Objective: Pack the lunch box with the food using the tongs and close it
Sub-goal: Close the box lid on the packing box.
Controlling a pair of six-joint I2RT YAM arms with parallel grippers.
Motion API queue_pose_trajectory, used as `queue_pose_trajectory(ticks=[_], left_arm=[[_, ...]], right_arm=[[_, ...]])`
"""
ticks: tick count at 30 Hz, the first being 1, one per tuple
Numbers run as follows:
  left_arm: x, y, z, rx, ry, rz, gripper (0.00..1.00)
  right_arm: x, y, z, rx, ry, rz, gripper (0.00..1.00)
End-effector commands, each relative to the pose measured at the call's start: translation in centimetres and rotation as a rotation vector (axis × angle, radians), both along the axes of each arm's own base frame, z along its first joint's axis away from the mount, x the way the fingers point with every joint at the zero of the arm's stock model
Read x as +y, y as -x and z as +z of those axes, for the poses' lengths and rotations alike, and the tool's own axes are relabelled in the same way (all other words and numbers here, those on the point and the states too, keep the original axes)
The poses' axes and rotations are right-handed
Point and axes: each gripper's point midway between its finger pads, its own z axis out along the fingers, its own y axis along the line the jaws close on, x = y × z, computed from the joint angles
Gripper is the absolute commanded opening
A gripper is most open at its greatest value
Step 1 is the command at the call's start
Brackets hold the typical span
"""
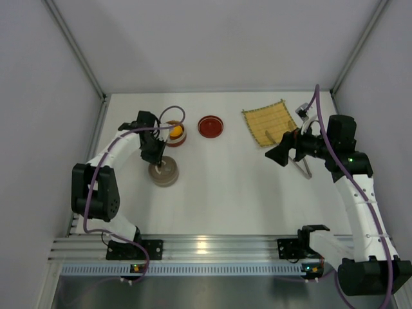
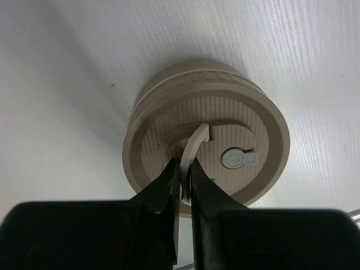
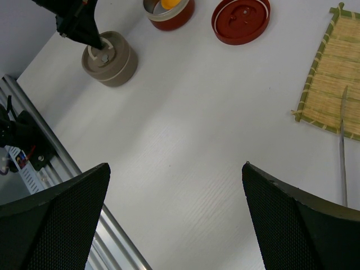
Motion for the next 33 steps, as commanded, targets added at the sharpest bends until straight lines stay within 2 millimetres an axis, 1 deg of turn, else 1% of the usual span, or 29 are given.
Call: queue_pose_trajectory(ticks=[1,3,6,9,10,12,13,14,16,17,19,20,23,26,27,30,31,33], left_arm=[[-0.1,3.2,-2.9,0.105,-0.040,-0.130,0.00],[-0.3,3.7,-3.2,0.118,-0.040,-0.168,0.00],[0.0,4.2,-3.8,0.129,-0.060,-0.196,0.00],[0.0,4.9,-3.9,0.151,-0.056,-0.232,0.00],[-0.2,4.8,-3.8,0.149,-0.043,-0.240,0.05],[-0.5,4.7,-3.4,0.142,-0.029,-0.246,0.11],[-0.7,4.7,-3.1,0.144,-0.017,-0.247,0.16],[-0.9,4.7,-2.8,0.141,-0.008,-0.252,0.27],[-1.2,4.4,-2.0,0.124,0.007,-0.255,0.36],[-1.3,4.4,-1.7,0.122,0.016,-0.250,0.43],[-1.4,4.1,-1.1,0.103,0.019,-0.256,0.47],[-1.5,4.2,-0.9,0.106,0.022,-0.259,0.48],[-1.5,4.5,-0.6,0.109,0.030,-0.262,0.49],[-1.5,4.9,-0.8,0.124,0.034,-0.254,0.48],[-1.5,5.0,-0.8,0.124,0.033,-0.252,0.44],[-1.6,4.9,-0.7,0.120,0.034,-0.242,0.37],[-1.6,4.9,-0.6,0.119,0.034,-0.233,0.31],[-1.7,4.7,-0.2,0.118,0.040,-0.227,0.24]], right_arm=[[-0.2,-0.8,1.2,-0.060,-0.002,-0.002,1.00],[-0.3,-0.8,1.2,-0.057,-0.002,-0.003,0.99],[-0.2,-0.8,1.2,-0.059,-0.001,-0.003,0.99],[-0.2,-0.9,1.3,-0.059,-0.002,-0.004,0.99],[-0.3,-0.9,1.2,-0.056,-0.001,-0.005,0.99],[-0.3,-0.9,1.2,-0.057,0.000,-0.004,0.99],[-0.3,-0.9,1.3,-0.059,0.000,-0.004,0.99],[-0.3,-0.9,1.3,-0.059,0.000,-0.006,0.99],[-0.3,-0.9,1.4,-0.062,0.001,-0.005,0.99],[-0.3,-0.8,1.3,-0.060,0.001,-0.007,0.99],[-0.3,-0.8,1.4,-0.062,0.001,-0.005,0.99],[-0.3,-0.8,1.5,-0.065,0.001,-0.005,0.99],[-0.3,-0.8,1.5,-0.065,0.000,-0.006,0.99],[-0.2,-0.8,1.6,-0.066,-0.002,-0.004,0.99],[-0.3,-0.8,1.7,-0.067,-0.002,-0.005,0.99],[-0.3,-0.8,1.8,-0.072,-0.002,-0.005,0.99],[-0.2,-0.7,1.7,-0.069,-0.002,-0.004,0.99],[-0.2,-0.8,1.8,-0.072,-0.003,-0.004,0.99]])
